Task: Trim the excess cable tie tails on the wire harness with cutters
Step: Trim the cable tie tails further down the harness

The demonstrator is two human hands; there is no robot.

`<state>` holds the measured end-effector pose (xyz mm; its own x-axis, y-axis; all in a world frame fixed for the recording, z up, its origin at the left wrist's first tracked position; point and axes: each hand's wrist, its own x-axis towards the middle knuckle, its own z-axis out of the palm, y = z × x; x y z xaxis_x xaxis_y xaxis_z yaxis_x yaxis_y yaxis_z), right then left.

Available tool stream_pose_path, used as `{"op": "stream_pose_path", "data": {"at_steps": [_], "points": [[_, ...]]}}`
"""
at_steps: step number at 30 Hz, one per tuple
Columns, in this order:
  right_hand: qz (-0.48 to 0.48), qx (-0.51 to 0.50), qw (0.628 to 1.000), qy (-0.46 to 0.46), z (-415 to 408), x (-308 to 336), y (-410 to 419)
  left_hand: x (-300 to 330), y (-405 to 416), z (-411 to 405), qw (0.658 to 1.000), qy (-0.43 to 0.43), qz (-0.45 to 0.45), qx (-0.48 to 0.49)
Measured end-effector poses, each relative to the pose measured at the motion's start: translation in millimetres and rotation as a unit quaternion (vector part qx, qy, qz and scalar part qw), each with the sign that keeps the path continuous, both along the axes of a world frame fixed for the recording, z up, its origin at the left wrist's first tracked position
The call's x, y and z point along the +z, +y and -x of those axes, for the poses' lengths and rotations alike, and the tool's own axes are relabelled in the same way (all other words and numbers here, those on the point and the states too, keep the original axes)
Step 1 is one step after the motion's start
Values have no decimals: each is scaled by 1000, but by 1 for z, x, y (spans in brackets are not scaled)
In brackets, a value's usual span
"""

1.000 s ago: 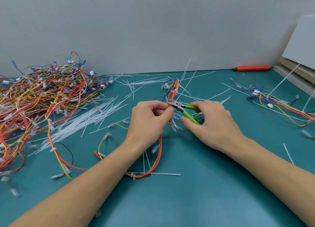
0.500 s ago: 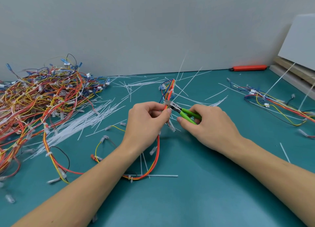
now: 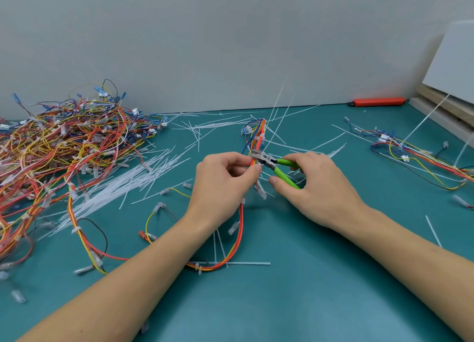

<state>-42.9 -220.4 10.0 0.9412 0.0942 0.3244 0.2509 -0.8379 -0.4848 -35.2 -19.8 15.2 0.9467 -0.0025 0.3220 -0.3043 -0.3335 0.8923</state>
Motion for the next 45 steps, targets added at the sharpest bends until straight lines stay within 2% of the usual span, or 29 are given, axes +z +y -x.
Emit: {"op": "stream_pose_path", "data": {"at_steps": [8,16,21,31,37,45], "points": [[12,-4,1000,0,0,-1,-1,0,2,1,1000,-10,0,-8],[-15,-28,999,-26,0,-2,-1,-1,1,0,1000,-13,9,-11],[10,14,1000,-14,-2,-4,-1,-2,0,0,1000,-10,2,-8],[22,23,999,-11,-8,-6,-4,-3,-1,0,1000,-8,12,-11],[-14,22,999,-20,-10,-7,-7,-1,0,1,1000,2,17,-18],[-11,31,999,-23,-11,-7,-9,1,-1,1,999,15,31,-17]]}}
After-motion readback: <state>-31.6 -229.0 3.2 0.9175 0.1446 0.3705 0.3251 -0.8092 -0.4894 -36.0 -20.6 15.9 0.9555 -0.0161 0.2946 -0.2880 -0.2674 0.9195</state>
